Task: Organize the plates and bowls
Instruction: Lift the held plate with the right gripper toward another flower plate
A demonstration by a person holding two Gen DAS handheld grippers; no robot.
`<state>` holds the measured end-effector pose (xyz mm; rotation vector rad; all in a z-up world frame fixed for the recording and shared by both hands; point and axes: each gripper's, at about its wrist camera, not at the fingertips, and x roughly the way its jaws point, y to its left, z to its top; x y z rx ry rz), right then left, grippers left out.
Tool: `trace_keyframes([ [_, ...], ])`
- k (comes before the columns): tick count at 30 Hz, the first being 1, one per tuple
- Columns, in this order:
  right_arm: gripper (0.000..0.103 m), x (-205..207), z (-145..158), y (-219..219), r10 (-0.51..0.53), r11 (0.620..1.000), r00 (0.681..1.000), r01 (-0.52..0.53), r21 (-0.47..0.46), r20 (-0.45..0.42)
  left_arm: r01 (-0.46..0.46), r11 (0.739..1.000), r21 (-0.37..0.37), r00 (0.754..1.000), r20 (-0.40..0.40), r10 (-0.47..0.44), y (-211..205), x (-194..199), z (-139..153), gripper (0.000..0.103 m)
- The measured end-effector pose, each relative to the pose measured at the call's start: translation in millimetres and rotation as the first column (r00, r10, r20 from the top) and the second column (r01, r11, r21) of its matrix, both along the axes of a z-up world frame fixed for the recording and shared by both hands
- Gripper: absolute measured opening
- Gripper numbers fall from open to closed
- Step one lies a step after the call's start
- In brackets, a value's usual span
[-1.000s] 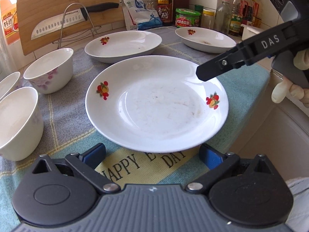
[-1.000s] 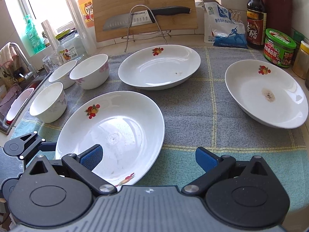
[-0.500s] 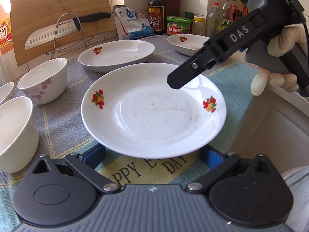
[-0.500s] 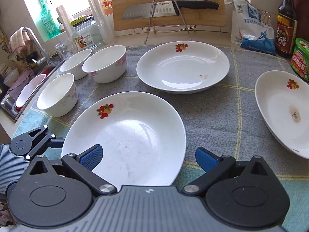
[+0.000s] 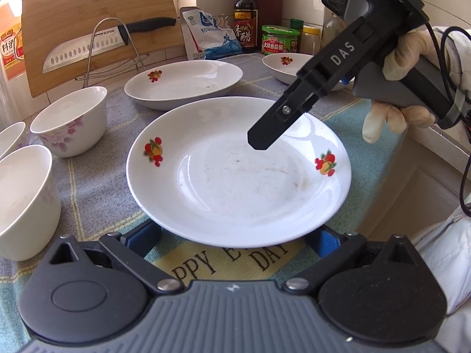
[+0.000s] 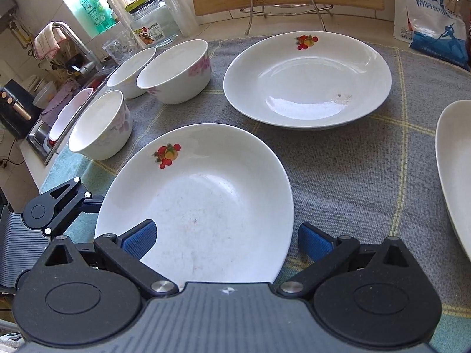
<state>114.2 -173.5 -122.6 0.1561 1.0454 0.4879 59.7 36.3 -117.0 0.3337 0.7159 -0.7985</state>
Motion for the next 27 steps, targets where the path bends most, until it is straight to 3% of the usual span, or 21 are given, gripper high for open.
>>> trace_keyframes([
  [6,0.103,15,0,-1,0.014,0.999,1.0,-0.013,0.03,-0.011,0.012,1.0,0.008,1.0,-0.006,-0.012,-1,2,0,0.103],
  [13,0.103,28,2,7,0.097,0.995,0.995,-0.097,0.003,-0.039,0.041,0.999,0.02,0.999,-0.012,-0.041,-4,6,1,0.103],
  [19,0.103,36,3,8,0.151,0.988,0.985,-0.148,0.048,-0.078,0.07,0.997,0.035,0.998,0.004,-0.07,-5,7,2,0.103],
  [27,0.103,48,2,-1,0.159,0.981,0.975,-0.138,0.14,-0.153,0.079,0.996,0.041,0.997,-0.004,-0.079,-5,8,1,0.103],
])
